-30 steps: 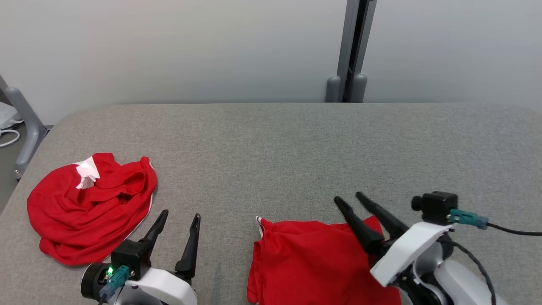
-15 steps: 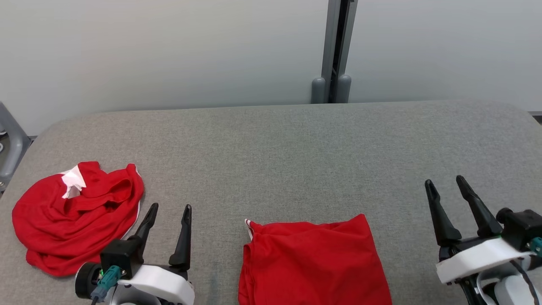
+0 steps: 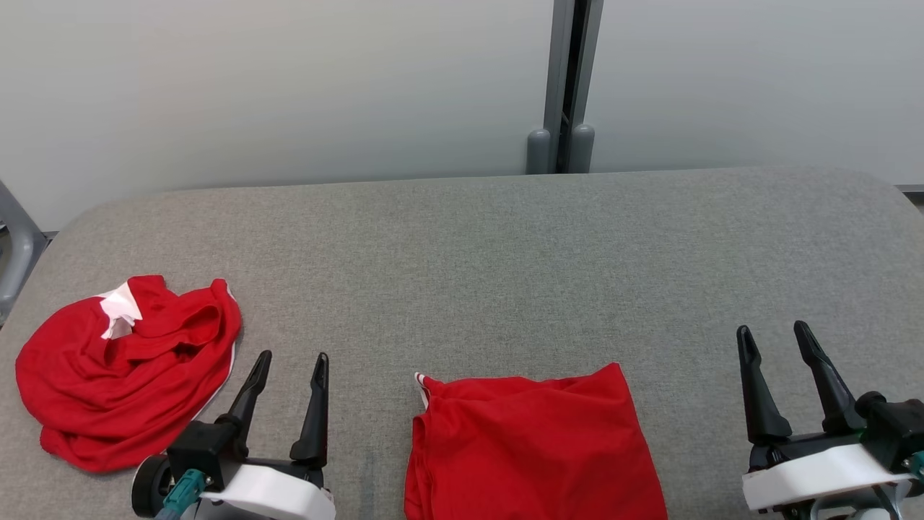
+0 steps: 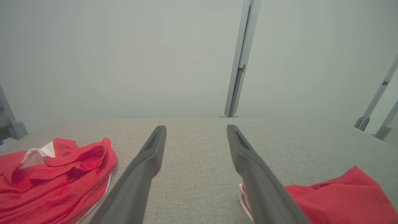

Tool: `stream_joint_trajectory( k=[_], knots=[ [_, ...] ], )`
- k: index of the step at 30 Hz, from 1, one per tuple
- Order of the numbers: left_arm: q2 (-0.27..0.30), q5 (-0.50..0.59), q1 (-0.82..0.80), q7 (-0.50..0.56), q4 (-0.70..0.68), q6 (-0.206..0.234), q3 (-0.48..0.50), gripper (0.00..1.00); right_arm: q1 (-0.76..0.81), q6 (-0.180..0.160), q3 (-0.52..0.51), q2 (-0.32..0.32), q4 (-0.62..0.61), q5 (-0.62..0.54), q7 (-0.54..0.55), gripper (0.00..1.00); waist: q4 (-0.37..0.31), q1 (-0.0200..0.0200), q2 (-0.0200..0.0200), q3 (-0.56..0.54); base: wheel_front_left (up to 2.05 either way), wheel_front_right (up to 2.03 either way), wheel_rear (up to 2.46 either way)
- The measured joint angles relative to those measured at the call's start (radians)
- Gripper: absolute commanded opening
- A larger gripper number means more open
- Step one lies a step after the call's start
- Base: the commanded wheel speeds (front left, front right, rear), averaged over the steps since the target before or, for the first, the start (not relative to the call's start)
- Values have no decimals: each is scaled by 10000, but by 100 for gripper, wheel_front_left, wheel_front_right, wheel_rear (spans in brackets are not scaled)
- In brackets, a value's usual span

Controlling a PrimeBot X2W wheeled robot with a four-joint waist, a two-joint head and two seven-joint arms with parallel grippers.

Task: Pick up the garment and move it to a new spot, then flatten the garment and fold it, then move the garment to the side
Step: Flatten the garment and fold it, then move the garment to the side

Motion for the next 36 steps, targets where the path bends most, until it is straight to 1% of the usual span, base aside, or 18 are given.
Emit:
stream_joint_trajectory(
  k=[6,13,26,28,32,36],
  knots=[
    [-336,441,55,0,127,-393,449,100,13,0,17,33,8,-6,-2,100,98,0,0,-10,0,0,0],
    [-621,874,143,0,297,-729,849,100,26,0,-8,40,35,-2,0,100,166,0,0,-54,0,0,0],
    [-984,1323,182,0,598,-1156,1283,100,20,0,46,21,155,157,0,100,165,0,0,-73,0,0,0],
    [-1026,1388,182,0,635,-1191,1315,100,22,0,188,-6,301,201,-10,100,179,0,0,-67,0,0,0],
    [-1095,1478,184,0,734,-1277,1365,100,24,2,947,-194,694,416,-12,100,223,0,0,-17,0,0,0],
    [-1141,1559,183,0,809,-1367,1400,100,21,0,1469,-282,1388,915,86,100,296,0,0,52,0,0,0]
  ],
)
